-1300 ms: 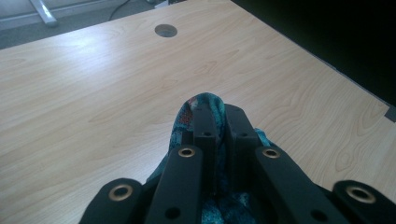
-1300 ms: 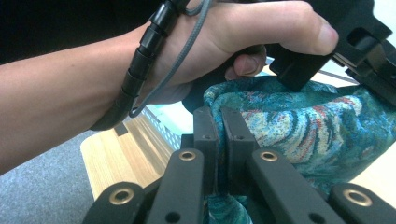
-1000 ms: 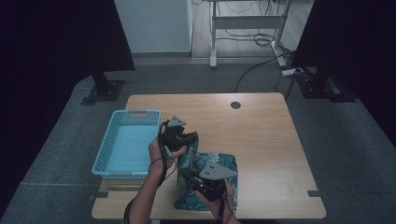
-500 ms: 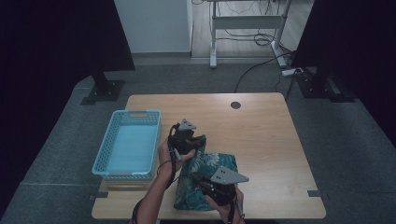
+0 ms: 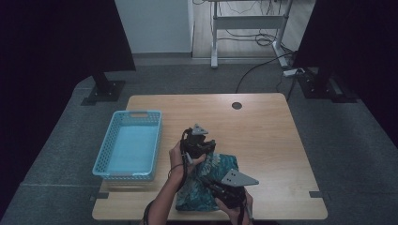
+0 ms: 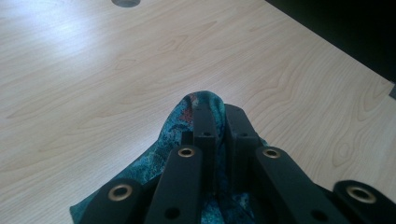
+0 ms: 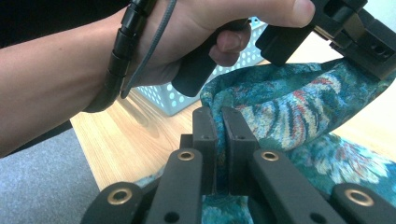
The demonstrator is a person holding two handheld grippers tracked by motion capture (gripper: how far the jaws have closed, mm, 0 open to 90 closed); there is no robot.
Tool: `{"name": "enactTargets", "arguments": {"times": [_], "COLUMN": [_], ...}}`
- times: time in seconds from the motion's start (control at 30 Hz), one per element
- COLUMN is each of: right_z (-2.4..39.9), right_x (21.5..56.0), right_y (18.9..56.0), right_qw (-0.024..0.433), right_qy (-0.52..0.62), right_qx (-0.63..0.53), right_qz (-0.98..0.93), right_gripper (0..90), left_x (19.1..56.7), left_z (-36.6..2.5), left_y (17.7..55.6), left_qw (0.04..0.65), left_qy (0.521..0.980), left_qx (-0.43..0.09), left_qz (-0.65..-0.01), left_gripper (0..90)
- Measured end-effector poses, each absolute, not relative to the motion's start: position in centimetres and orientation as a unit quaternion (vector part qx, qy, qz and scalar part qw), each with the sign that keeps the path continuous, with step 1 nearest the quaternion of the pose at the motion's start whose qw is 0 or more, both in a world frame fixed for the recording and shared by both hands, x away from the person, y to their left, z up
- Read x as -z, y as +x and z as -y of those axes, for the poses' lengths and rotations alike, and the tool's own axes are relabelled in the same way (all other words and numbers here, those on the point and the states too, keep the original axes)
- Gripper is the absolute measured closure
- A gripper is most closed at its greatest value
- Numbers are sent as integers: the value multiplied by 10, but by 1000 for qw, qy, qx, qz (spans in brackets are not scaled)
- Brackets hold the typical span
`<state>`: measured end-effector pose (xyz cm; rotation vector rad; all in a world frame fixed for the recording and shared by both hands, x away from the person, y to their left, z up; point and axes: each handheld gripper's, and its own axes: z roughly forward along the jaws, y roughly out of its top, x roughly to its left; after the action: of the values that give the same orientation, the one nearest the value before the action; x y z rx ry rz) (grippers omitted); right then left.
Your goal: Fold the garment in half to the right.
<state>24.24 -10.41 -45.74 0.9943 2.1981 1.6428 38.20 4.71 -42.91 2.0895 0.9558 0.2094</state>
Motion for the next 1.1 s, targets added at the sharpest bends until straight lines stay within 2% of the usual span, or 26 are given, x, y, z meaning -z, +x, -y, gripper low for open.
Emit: {"name": "enactTargets", "arguments": {"times": [0.57, 1.1], "right_z": [140, 157], "right_x": [489, 520], "right_y": [235, 231], "right_qw": [102, 91], "right_qy": [382, 413], "right_qx": [-531, -483], "right_qz": [-750, -767], "right_gripper": [840, 832], "left_x": [454, 486], "left_z": [-22, 8], "left_y": [380, 369], "left_qw": [386, 374], "left_qy": [839, 852], "left_qx": [-76, -57], "left_qz": [-376, -363], "left_gripper": [842, 837]}}
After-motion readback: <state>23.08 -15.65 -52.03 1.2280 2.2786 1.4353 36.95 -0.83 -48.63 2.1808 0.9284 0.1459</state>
